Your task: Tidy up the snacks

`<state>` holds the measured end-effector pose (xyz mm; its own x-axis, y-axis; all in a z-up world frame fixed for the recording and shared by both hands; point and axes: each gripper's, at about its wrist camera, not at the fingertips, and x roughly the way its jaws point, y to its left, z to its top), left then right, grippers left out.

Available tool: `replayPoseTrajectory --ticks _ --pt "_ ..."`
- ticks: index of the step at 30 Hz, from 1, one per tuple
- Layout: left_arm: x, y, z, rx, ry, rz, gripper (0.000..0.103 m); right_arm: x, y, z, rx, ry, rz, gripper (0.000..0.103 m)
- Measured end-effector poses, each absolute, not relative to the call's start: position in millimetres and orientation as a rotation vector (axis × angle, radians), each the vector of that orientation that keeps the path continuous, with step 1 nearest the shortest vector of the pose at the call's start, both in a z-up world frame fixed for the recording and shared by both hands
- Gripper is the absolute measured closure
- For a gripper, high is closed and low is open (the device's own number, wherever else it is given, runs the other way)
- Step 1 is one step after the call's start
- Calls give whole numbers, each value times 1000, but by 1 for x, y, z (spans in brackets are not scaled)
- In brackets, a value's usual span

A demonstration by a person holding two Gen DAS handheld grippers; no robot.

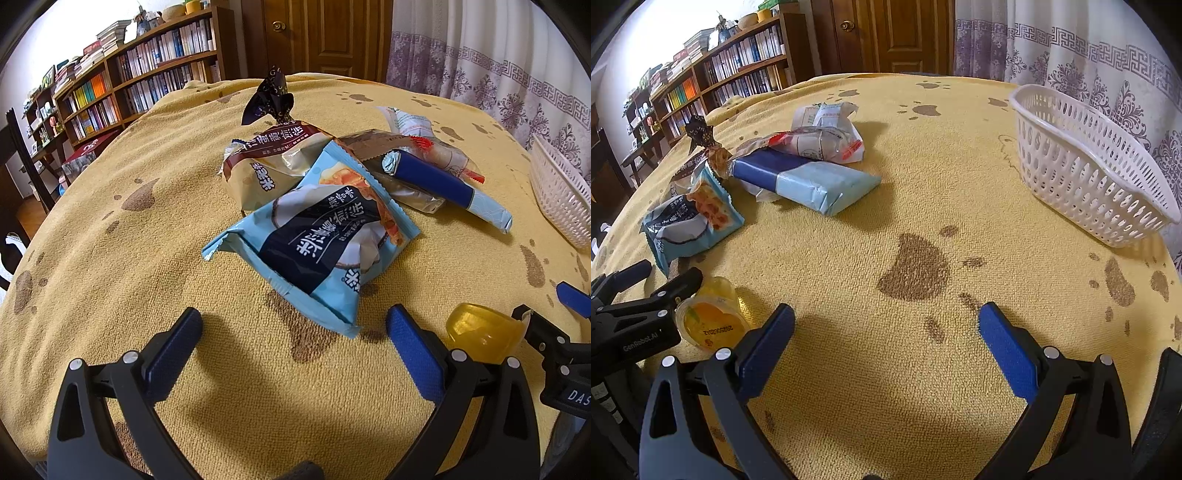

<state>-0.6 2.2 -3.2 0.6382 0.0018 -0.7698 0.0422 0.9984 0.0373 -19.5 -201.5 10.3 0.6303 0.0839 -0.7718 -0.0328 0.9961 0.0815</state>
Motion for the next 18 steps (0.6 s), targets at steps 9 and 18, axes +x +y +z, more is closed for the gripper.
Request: replayPoseTrajectory --ticks 9,18 --pt "1 3 -1 53 877 -22 5 -26 -212 15 149 850 114 2" --pt "-3 6 3 52 862 -62 5 -41 -189 30 114 790 250 2"
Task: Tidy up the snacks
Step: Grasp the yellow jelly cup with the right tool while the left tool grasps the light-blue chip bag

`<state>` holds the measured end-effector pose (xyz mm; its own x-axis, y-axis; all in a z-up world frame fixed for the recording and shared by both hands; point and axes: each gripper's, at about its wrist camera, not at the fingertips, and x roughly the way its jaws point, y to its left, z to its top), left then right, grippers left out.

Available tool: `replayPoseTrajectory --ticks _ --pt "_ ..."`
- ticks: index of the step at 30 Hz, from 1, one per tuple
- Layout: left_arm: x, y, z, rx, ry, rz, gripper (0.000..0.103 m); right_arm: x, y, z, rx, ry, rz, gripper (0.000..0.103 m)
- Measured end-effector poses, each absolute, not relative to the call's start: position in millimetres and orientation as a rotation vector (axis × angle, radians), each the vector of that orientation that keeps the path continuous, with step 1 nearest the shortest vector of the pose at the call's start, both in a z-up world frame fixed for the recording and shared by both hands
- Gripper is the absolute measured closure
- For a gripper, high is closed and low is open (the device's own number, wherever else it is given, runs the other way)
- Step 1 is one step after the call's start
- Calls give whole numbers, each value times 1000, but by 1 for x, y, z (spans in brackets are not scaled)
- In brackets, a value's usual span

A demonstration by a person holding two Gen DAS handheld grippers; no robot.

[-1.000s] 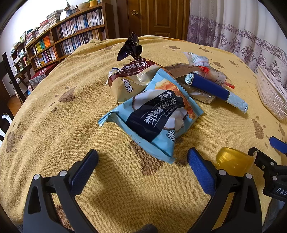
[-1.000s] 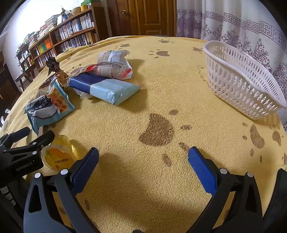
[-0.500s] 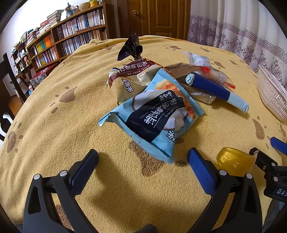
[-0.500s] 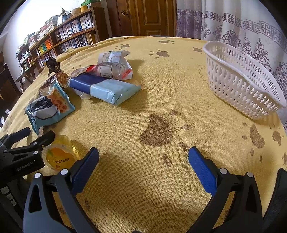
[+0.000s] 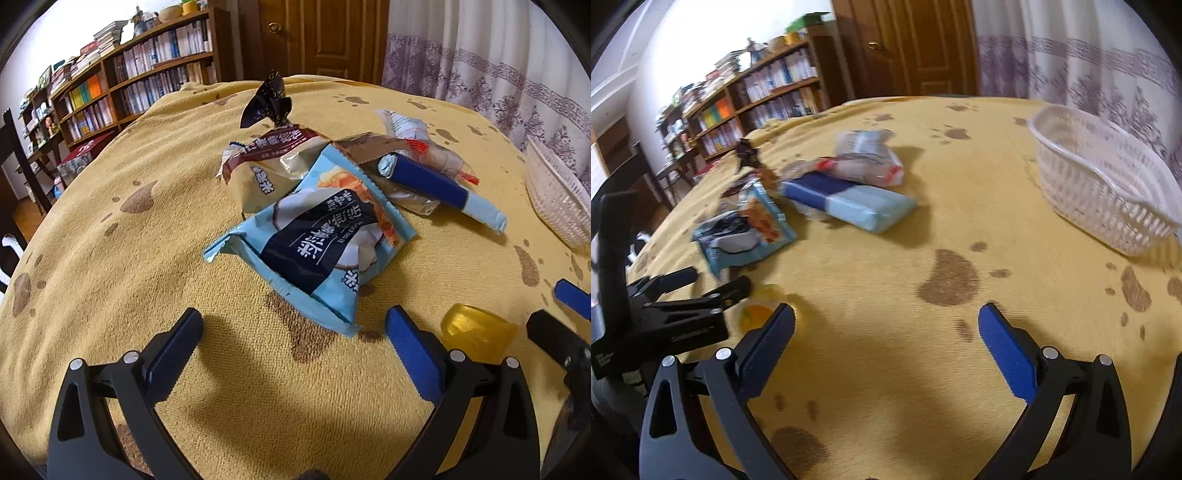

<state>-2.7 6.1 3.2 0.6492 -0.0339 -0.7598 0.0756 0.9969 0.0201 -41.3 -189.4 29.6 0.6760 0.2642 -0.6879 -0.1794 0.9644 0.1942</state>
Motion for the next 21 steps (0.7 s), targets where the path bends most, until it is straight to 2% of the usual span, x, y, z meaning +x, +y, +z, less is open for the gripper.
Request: replayPoseTrajectory --ticks 6,7,9,17,21 --pt "-23 23 19 85 792 -80 5 -56 -148 43 0 746 366 5" --pt "-26 29 22 84 784 -72 5 -57 -142 44 -24 744 376 7" --pt "-28 41 28 65 775 -50 5 -55 -130 42 -57 760 407 19" --pt "-28 62 45 29 744 -4 5 -29 -114 19 -49 871 422 47" --pt "-25 49 44 37 750 -56 5 -28 -115 17 -44 866 420 53"
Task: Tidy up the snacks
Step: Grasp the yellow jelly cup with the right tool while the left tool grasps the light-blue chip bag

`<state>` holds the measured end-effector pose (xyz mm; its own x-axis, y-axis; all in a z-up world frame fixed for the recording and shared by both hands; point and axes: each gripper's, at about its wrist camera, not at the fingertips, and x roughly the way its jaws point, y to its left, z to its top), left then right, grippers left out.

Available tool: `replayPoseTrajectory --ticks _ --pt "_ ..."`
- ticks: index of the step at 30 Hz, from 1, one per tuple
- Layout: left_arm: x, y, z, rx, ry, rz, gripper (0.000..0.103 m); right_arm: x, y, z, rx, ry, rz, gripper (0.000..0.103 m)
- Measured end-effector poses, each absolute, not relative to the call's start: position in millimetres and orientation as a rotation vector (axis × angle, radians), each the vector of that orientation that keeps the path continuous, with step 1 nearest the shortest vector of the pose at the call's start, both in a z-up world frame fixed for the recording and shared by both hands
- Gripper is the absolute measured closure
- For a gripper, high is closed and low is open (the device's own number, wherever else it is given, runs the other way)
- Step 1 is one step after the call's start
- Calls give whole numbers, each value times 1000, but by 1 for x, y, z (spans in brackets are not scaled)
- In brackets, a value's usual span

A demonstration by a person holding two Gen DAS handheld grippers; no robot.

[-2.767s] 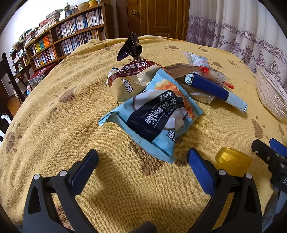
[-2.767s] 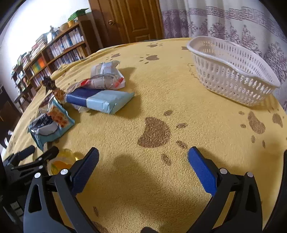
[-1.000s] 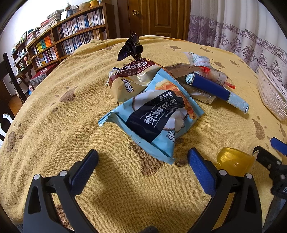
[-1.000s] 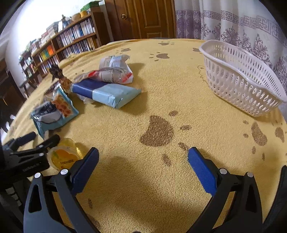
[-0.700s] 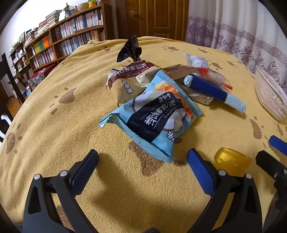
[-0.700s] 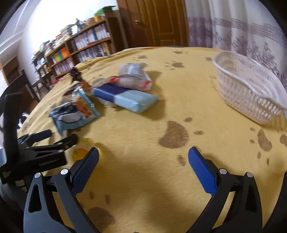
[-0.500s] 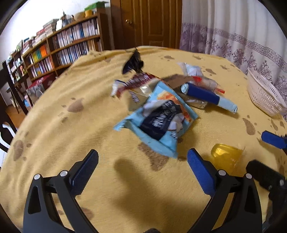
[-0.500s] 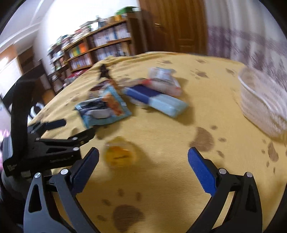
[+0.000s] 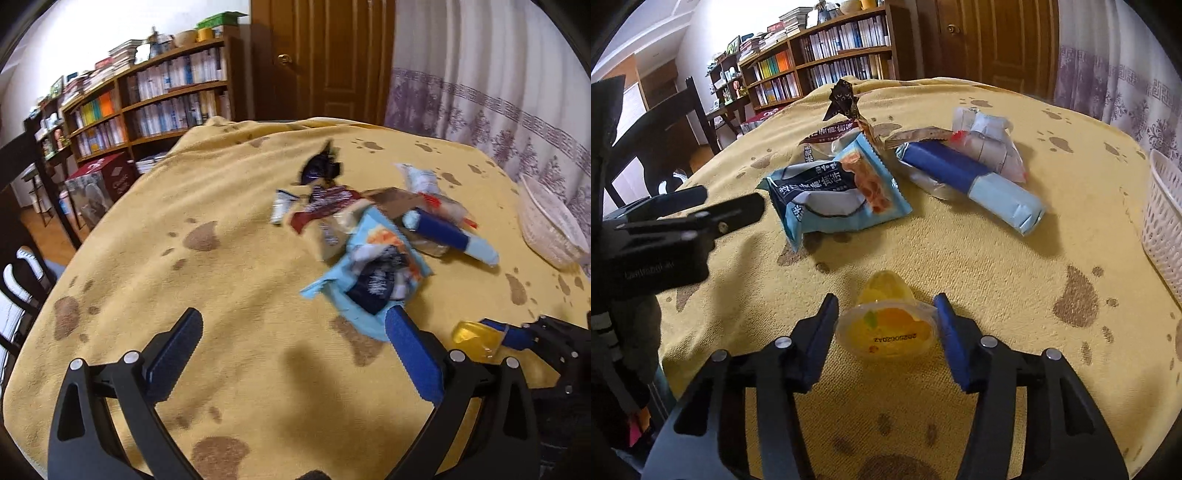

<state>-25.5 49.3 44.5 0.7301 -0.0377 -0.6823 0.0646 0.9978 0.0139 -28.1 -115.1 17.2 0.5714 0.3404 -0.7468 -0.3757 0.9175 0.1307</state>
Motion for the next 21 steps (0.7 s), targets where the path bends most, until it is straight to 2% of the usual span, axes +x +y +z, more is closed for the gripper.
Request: replayPoseTrajectory --ticks 9,12,15,19,21 --pt "-1 14 42 116 724 -162 7 -31 -121 17 -17 855 430 54" --pt "14 10 29 123 780 -187 20 -30 -124 17 3 855 438 54" --pt "23 15 18 80 837 -209 26 -30 -124 17 0 852 438 54" --pt "21 21 15 27 857 -248 47 -29 -125 17 7 851 441 54" --pt "17 22 15 21 857 -248 51 -30 -125 16 6 850 440 54"
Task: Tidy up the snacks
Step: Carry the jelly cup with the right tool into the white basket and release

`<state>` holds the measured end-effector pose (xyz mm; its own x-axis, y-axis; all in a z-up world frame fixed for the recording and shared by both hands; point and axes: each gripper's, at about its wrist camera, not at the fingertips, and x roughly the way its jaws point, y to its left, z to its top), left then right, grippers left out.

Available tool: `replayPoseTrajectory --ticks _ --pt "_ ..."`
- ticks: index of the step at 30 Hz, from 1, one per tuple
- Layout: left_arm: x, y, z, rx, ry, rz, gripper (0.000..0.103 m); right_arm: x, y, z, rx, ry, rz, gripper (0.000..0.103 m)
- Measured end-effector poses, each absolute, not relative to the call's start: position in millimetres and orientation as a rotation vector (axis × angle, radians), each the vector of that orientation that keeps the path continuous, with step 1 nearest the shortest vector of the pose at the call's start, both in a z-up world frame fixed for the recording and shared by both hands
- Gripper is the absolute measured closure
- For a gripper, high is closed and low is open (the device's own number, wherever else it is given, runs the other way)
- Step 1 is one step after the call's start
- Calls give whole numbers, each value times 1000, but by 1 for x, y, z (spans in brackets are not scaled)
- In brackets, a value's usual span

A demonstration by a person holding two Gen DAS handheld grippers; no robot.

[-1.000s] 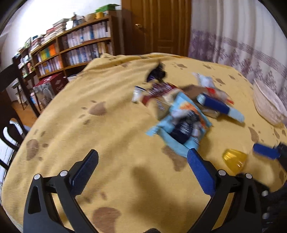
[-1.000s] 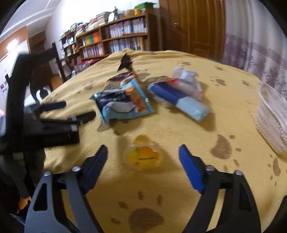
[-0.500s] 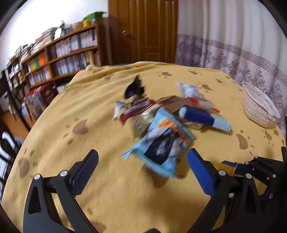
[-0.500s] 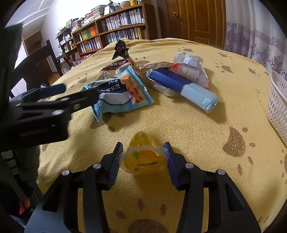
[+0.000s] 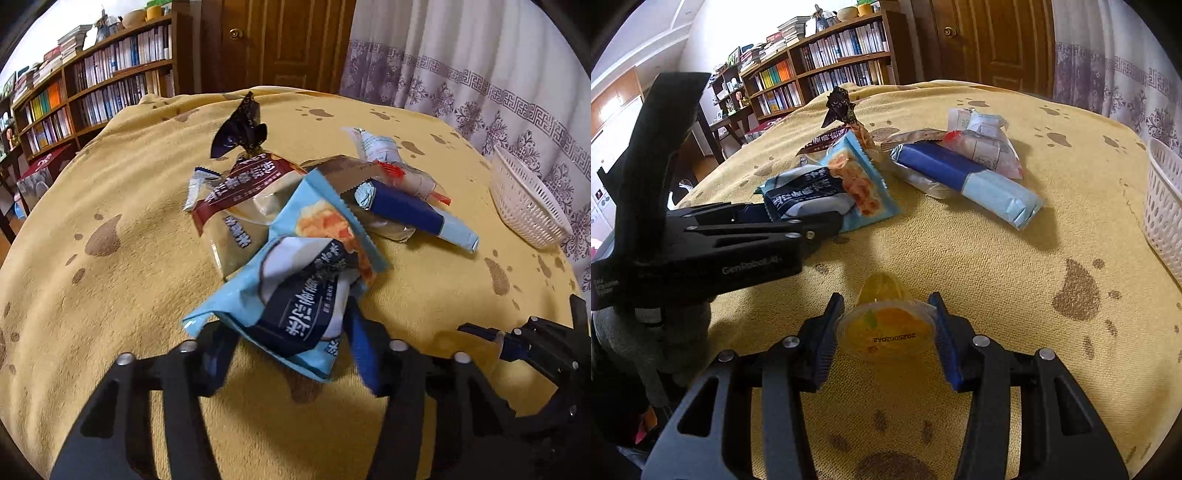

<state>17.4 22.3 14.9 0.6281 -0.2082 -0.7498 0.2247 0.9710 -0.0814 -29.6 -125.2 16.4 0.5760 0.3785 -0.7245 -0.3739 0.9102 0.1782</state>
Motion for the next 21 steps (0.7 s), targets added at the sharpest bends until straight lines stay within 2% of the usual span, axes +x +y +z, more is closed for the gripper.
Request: replayPoseTrajectory --ticks 21 --pt "-12 23 41 32 813 -210 54 -31 -129 18 28 840 436 54"
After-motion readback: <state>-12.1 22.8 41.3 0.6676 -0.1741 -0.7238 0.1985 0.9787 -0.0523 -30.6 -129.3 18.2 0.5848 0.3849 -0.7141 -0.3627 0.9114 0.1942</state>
